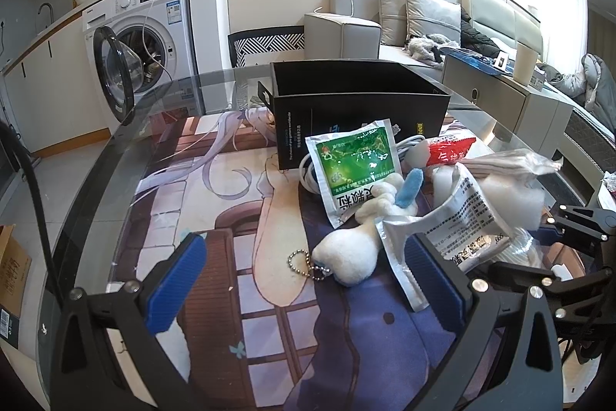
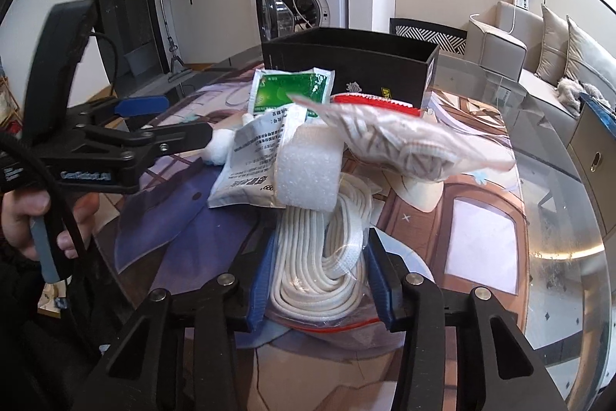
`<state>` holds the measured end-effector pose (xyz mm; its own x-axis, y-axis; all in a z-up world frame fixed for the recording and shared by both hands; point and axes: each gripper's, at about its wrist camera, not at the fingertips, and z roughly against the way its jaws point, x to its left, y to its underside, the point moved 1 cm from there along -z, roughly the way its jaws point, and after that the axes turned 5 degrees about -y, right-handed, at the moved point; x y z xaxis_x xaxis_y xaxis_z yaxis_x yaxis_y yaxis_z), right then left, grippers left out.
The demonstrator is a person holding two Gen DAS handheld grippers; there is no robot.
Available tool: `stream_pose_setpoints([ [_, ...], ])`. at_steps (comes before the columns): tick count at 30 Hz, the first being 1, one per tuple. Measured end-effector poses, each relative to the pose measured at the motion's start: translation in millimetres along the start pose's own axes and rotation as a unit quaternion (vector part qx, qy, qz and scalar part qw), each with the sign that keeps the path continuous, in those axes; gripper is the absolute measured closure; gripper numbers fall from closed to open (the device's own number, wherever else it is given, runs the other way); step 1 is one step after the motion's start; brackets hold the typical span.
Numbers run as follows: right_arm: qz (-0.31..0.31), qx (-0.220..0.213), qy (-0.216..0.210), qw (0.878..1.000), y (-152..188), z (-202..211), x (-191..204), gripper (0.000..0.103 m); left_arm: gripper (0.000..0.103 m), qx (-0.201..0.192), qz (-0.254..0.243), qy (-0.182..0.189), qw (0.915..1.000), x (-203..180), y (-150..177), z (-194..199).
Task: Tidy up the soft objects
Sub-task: 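Close the right gripper on the white rope zip bag and lift it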
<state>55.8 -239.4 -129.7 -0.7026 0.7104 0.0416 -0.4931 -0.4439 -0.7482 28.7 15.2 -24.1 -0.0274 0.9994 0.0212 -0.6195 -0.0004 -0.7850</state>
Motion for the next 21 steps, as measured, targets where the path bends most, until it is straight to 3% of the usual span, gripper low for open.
stream_pose_setpoints([
  [4, 0.004, -0.024, -0.008, 1.000, 2.2, 15.3, 2.7, 0.065, 0.000, -0.001, -0.001, 0.000, 1.0000, 0.0, -0.1, 0.2],
  [7, 0.010, -0.042, -0.007, 0.999, -0.7, 25.4, 5.0, 0.078, 0.000, -0.001, -0.001, 0.000, 1.0000, -0.7, 1.6, -1.2],
  [10, 0.012, -0.026, 0.000, 1.000, -2.3, 22.8, 3.7, 0.078, 0.000, -0.002, -0.002, 0.002, 1.0000, -1.6, 3.5, -0.4],
  [18, -0.003, -0.002, -0.013, 1.000, 3.9, 16.4, 0.8, 0.051, 0.000, 0.000, -0.002, 0.003, 1.0000, -1.8, 1.7, 6.9],
  [21, 0.006, 0.015, -0.001, 1.000, 7.9, 7.5, 4.3, 0.046, 0.000, 0.001, -0.002, 0.004, 1.0000, -1.8, 1.9, 7.4],
])
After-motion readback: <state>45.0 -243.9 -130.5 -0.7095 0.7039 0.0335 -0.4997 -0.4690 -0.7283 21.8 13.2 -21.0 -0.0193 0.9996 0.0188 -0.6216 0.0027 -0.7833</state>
